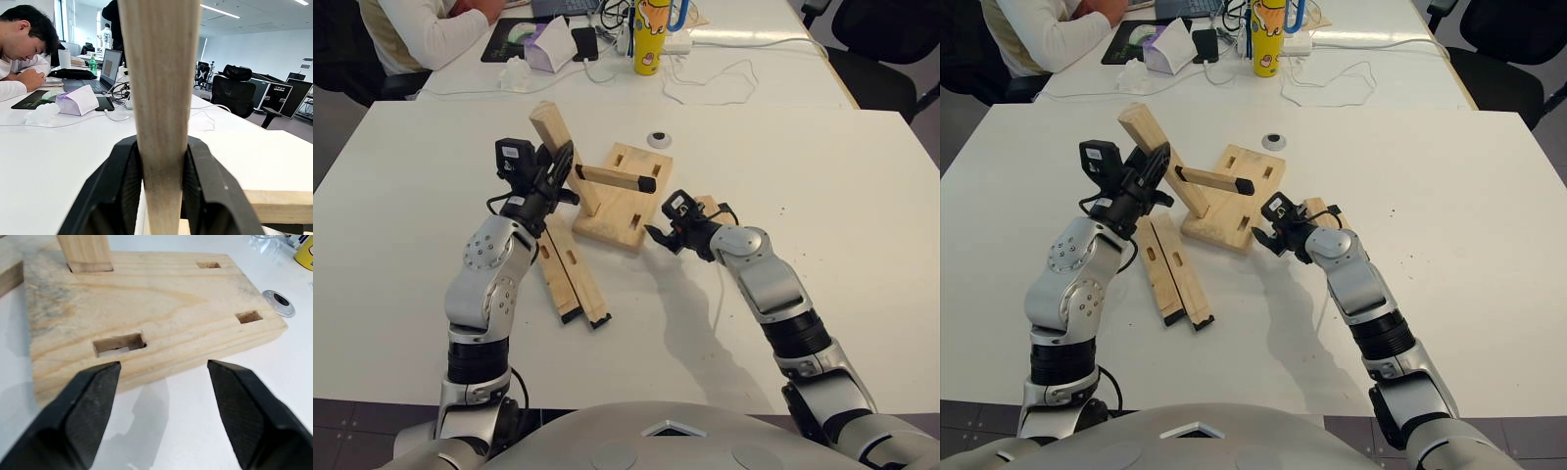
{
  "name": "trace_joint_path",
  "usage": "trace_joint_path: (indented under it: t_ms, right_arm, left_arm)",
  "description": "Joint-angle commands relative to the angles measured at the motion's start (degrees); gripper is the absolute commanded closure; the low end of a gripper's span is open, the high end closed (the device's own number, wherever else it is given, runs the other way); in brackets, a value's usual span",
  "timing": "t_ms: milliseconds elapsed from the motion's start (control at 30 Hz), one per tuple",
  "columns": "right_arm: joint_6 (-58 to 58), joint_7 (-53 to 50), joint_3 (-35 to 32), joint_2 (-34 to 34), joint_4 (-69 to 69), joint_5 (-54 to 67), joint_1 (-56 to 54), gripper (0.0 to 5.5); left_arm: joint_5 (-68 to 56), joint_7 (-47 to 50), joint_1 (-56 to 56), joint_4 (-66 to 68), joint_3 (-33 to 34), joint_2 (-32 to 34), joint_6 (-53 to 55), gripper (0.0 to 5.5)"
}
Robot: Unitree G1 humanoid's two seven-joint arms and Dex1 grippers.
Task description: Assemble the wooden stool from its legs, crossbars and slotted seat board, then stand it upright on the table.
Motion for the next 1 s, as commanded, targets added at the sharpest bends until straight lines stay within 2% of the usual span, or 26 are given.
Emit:
trace_joint_path:
  t_ms: [33,67,100,267,700,900,1000]
  right_arm:
    - [-0.4,-0.2,-0.6,-0.2,-0.2,0.2,-0.2,2.20]
    - [-0.4,-0.2,-0.6,-0.2,-0.2,0.2,-0.2,2.20]
    - [-0.4,-0.1,-0.6,-0.2,-0.2,0.2,-0.2,2.20]
    - [-0.6,0.0,-0.5,-0.3,0.1,0.1,-0.4,2.20]
    - [-0.9,0.2,-0.6,-0.7,0.4,0.1,-0.4,2.20]
    - [-1.0,0.1,-0.6,-0.7,0.3,0.1,-0.4,2.20]
    - [-0.9,0.1,-0.7,-0.6,0.4,0.1,-0.4,2.20]
  left_arm:
    - [-0.3,-0.6,-1.2,-2.1,0.3,-0.6,-1.8,4.45]
    - [-0.2,-0.6,-1.0,-2.0,0.3,-0.7,-1.9,4.45]
    - [-0.2,-0.6,-0.9,-2.0,0.3,-0.7,-2.0,4.09]
    - [0.4,-0.5,-0.5,-0.8,0.5,-0.8,-2.4,3.57]
    - [1.8,-0.7,0.8,1.1,0.9,-0.6,-3.3,3.57]
    - [1.3,-1.1,0.7,0.2,1.0,-0.6,-3.2,4.36]
    - [1.0,-1.1,0.4,0.0,1.2,-0.6,-2.9,4.46]
